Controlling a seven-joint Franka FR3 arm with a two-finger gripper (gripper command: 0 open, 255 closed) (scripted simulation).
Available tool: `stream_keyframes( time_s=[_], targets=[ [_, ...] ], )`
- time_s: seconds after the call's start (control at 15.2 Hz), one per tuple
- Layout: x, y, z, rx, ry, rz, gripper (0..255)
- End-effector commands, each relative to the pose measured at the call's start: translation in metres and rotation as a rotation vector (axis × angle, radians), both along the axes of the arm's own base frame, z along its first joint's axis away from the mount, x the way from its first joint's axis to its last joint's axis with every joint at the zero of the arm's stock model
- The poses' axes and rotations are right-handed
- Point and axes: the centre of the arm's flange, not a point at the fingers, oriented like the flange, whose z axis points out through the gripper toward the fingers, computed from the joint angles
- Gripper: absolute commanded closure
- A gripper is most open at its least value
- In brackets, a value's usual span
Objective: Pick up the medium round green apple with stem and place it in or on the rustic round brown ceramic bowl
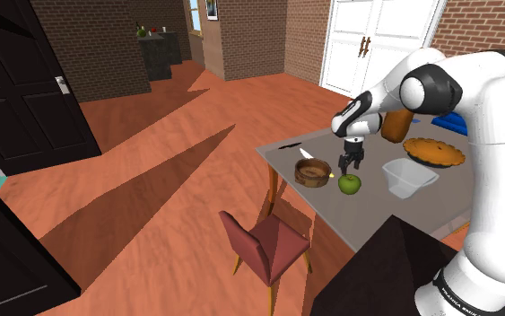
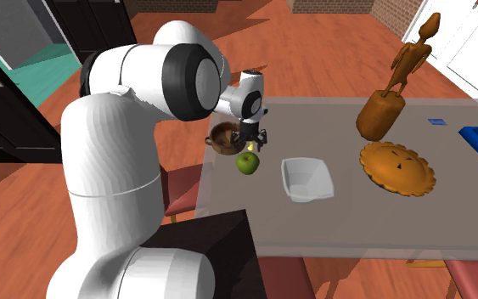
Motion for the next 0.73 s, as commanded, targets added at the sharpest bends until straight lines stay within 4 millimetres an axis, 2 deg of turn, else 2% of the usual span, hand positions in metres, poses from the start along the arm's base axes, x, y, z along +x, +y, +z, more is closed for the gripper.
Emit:
stream_keyframes(
  time_s=[0.0,0.53,0.59,0.66],
  targets=[
    [-0.0017,0.0003,-0.0105,0.0,0.0,0.0,0],
    [-0.0022,0.0004,-0.0134,0.0,0.0,0.0,0],
    [-0.0022,0.0004,-0.0134,0.0,0.0,0.0,255],
    [-0.0022,0.0004,-0.0134,0.0,0.0,0.0,255]
  ],
)
